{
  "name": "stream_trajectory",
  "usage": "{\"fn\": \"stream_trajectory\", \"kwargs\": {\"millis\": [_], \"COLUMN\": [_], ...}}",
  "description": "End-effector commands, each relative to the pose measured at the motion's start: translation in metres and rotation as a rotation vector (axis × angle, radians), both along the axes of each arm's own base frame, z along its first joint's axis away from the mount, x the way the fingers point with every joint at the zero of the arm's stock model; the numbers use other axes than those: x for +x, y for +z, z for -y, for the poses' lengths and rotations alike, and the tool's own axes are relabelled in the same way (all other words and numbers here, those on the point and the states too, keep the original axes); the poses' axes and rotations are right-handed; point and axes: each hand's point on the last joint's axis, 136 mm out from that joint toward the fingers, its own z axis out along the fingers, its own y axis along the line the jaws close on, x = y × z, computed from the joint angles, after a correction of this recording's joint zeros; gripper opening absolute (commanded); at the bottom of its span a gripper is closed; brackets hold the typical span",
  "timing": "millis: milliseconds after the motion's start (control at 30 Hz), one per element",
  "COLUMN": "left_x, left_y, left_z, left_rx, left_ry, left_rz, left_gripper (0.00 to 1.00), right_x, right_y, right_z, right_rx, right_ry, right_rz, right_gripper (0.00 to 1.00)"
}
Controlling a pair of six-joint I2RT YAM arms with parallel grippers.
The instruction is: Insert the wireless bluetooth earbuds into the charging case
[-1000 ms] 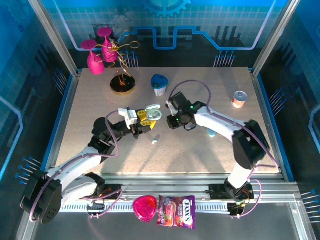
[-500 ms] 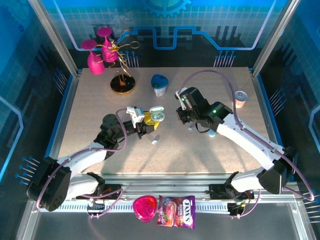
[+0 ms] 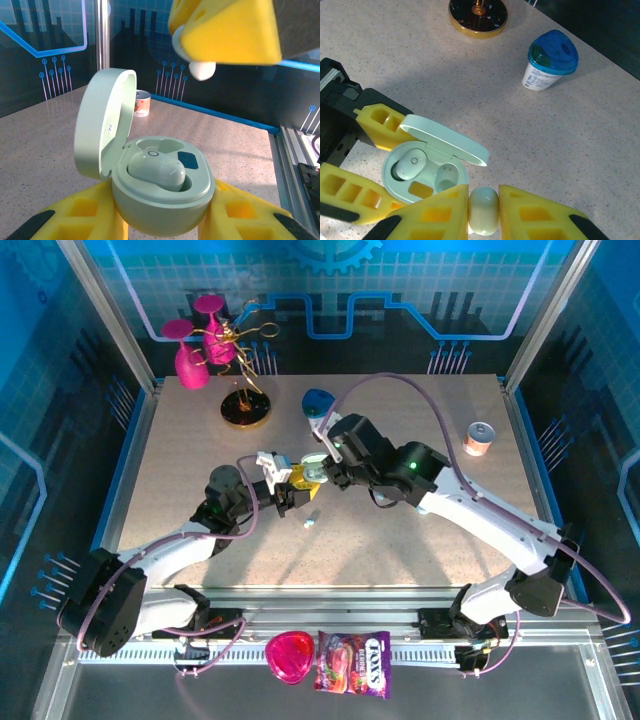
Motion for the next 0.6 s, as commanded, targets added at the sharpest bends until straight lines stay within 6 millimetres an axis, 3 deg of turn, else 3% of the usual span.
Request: {"fn": "stream_trajectory", "kwargs": {"millis": [0,567], "left_x": [0.004,0.004], "left_y": [0.018,0.033], "left_z": [0.0,-0.001], "left_rx": [-0.027,-0.067], "left_ry": [0.007,0.012], "left_rz": [0.01,-0.023], "left_gripper": [0.32,0.31], "right_x": [0.0,0.003], "right_y": [0.0,-0.02], "right_z": [-0.011,-0.025], "right_rx": [-0.026,-0.048], "right_ry": [0.038,0.071], "right_rz": [0.008,-0.026], "right_gripper": [0.2,0.21]}}
